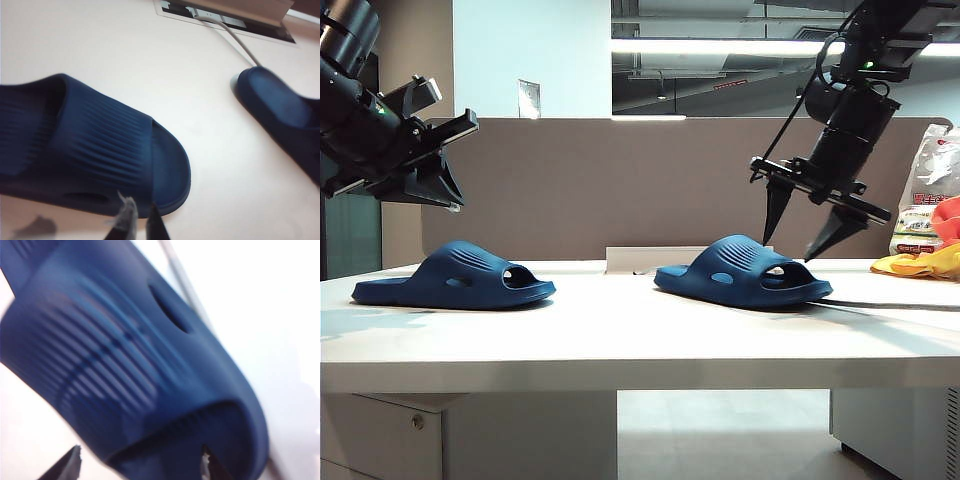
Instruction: Interlock the pair of blue slippers on the table with their fronts facing up.
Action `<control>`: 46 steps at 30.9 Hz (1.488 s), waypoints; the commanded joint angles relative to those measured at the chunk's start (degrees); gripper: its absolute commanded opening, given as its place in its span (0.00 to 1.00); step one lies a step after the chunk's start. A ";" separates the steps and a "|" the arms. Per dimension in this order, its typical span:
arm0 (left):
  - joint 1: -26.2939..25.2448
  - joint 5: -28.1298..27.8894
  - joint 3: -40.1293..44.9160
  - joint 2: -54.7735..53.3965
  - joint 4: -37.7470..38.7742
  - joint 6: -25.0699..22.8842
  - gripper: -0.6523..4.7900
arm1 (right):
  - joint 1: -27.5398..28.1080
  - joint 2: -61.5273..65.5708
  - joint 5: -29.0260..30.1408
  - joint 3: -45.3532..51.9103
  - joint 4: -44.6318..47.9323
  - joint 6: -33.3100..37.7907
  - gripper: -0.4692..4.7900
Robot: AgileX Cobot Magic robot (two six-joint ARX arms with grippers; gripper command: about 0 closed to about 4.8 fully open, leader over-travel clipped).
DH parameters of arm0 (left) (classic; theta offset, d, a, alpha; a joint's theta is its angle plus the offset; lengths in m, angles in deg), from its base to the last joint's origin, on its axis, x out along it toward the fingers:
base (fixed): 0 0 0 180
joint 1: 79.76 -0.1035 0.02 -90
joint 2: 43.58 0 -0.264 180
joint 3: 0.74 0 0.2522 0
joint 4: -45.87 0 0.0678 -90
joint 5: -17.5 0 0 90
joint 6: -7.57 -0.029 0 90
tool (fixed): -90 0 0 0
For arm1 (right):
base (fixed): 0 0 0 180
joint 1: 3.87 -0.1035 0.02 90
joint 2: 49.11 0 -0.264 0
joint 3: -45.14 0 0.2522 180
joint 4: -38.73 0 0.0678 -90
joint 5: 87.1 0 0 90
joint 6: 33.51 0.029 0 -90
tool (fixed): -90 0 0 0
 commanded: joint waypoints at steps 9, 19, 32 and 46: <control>15.21 -31.63 -0.26 -4.42 -4.70 17.77 0.15 | 1.18 -5.86 0.24 -0.31 5.18 1.36 0.64; 17.38 -38.53 -9.90 -12.22 0.90 -7.17 0.70 | 0.94 -7.17 0.39 -0.28 6.67 1.27 0.63; 18.12 -50.23 -20.96 -12.61 20.68 -22.77 0.50 | 0.04 -7.13 2.71 -0.26 9.51 1.01 0.63; 22.34 -59.30 -36.02 -25.05 35.98 -26.56 0.58 | -2.64 -7.08 2.71 -0.26 9.68 -0.28 0.63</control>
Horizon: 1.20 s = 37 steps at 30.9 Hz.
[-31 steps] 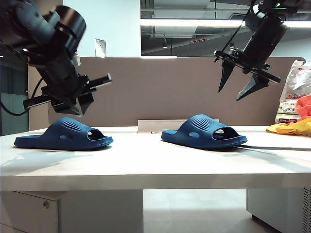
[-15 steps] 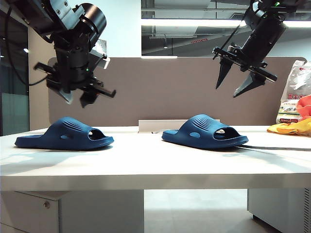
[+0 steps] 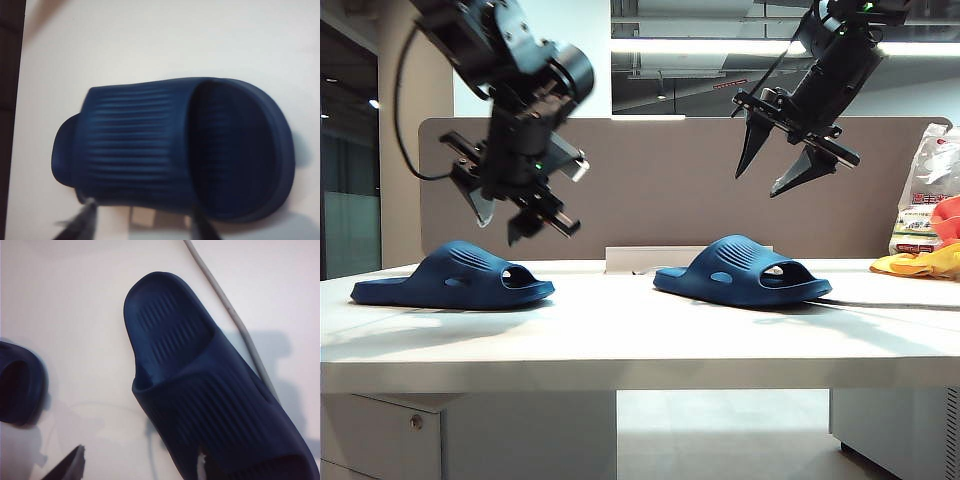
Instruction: Interlock the pair of blue slippers on the table with their fronts facing up.
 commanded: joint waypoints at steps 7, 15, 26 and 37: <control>0.61 -7.08 -7.13 -4.44 4.59 -2.89 0.58 | -0.13 -0.46 -0.04 -0.28 0.61 -0.26 0.63; 0.87 -8.37 -8.37 -6.93 6.95 -3.52 0.68 | -0.52 -0.46 -0.07 -0.28 0.66 -0.26 0.60; 1.11 -3.69 -8.44 -8.50 7.61 -1.92 0.68 | -0.98 -0.46 -0.46 -0.26 0.74 -0.28 0.60; 0.57 -9.68 -8.68 -12.28 5.90 -4.85 0.68 | -1.31 -0.46 -0.50 -0.26 0.00 -1.31 0.60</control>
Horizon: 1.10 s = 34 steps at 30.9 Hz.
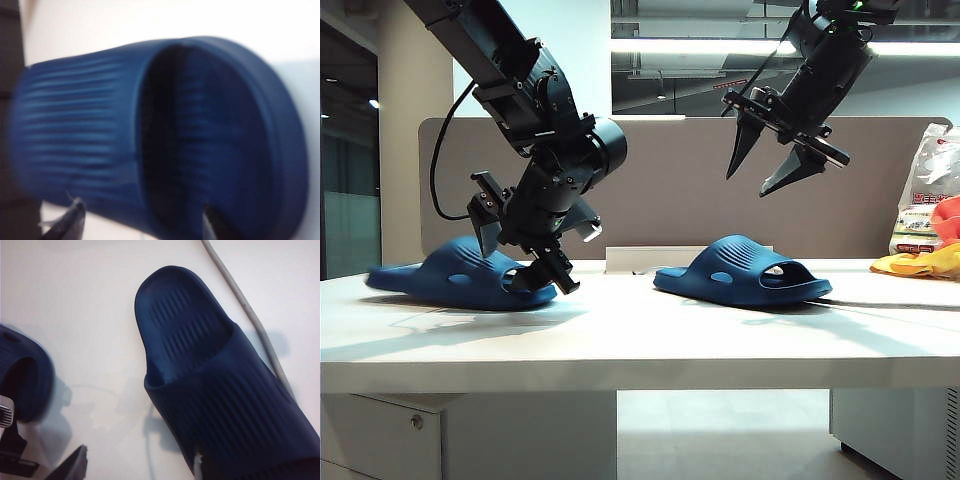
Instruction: Interlock the pair of blue slippers on the table with their fronts facing up.
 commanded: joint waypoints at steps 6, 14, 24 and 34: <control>-1.60 -4.52 -0.09 -0.20 -1.27 -2.67 0.66 | 0.02 -0.46 -0.28 -0.28 -0.11 -1.25 0.60; -3.28 -5.84 -0.11 -0.20 -0.48 -2.43 0.41 | 0.02 -0.46 -0.31 -0.28 -0.13 -1.66 0.60; -3.23 -0.57 -0.31 -0.15 1.73 -1.18 0.13 | 0.02 -0.44 -0.70 -0.28 0.04 -2.36 0.60; -3.17 4.72 -0.22 -0.15 9.14 -5.01 0.12 | 0.02 -0.44 -1.09 -0.28 0.22 -2.49 0.60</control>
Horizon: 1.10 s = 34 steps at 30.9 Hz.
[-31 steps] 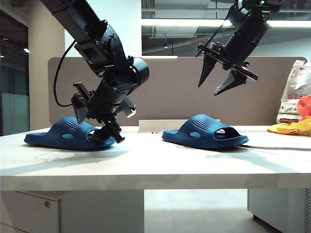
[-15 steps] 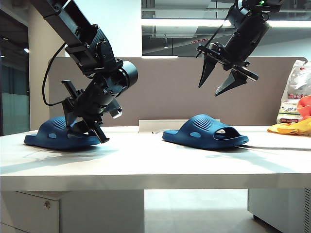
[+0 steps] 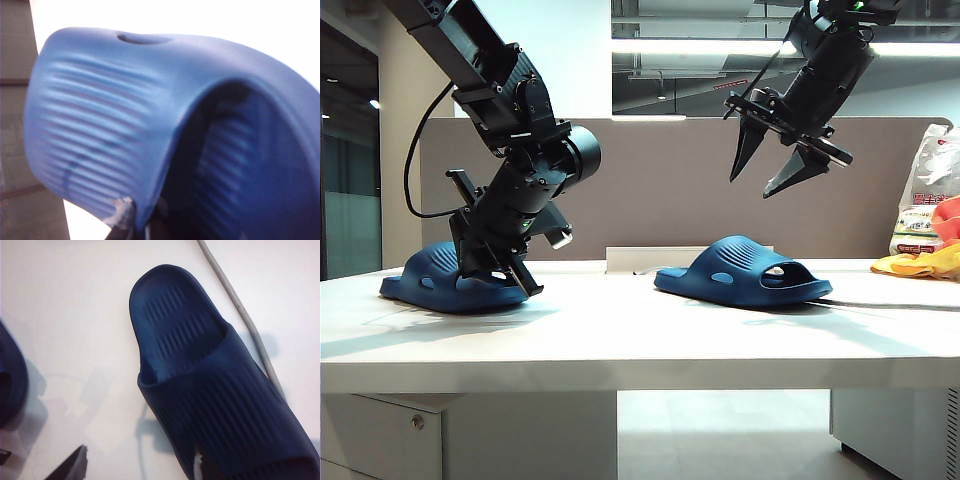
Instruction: Interlock the pair of blue slippers on the table with their fronts facing up.
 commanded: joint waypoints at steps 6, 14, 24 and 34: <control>0.22 3.41 0.31 -0.20 3.63 -6.64 0.12 | 0.00 -0.44 -0.11 -0.28 0.66 -0.24 0.60; 0.68 10.80 0.28 0.48 -1.70 -1.29 0.12 | 0.00 -0.44 -0.15 -0.28 0.70 -0.26 0.60; 1.38 17.38 0.28 1.25 -6.01 14.62 0.53 | 0.00 -0.44 -0.17 -0.28 0.79 -0.46 0.60; 1.20 21.00 0.28 4.81 -6.40 38.97 0.75 | 0.02 -0.44 -0.13 -0.28 0.74 -0.46 0.60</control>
